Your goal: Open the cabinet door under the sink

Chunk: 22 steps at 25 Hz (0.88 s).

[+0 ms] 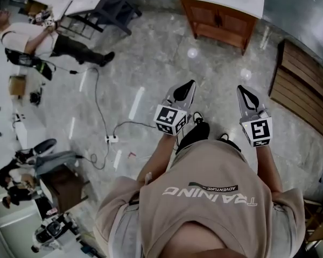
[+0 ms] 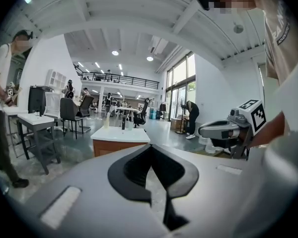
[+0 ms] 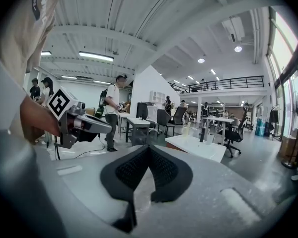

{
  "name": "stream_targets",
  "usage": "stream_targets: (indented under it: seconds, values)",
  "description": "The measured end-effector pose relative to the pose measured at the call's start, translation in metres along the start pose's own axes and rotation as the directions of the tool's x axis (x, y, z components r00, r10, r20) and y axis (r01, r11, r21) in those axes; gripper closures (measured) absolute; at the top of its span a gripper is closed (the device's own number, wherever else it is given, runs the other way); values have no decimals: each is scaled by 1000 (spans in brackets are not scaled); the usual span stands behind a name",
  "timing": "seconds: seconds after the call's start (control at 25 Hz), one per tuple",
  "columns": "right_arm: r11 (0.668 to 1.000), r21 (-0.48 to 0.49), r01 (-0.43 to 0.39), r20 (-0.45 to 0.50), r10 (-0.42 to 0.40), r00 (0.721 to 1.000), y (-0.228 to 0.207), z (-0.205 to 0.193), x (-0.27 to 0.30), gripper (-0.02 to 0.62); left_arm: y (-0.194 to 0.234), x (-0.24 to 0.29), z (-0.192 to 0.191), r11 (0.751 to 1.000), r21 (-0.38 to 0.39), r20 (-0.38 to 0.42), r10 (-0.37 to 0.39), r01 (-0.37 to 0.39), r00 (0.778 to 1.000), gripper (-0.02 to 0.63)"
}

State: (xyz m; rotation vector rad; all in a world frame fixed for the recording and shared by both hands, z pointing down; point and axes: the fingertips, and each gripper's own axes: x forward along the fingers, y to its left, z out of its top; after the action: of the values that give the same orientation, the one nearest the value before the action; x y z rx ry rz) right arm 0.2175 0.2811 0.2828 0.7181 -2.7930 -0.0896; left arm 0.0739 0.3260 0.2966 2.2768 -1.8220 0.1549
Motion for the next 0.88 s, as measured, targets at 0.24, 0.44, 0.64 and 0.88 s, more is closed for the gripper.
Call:
stream_targets:
  seconds: [0.24,0.44,0.64,0.88]
  values:
    - [998,-55,14,-6,-14,1000,-5,29,62,594,53,20,18,992,121,-12,-19,20,1000,591]
    - [996,-81,33,-4,-33,999,17,42,102,594,85,27,18,990,106,-13,-94,95,996,591]
    - [996,-67,56,-21,-57,998,23,43,128,594,115,33,25,988,98,-1,-119,118,993,589]
    - [991,-106,82,-31,-85,996,26,53,143,594,147,21,16,995,50,22,-87,86,996,589]
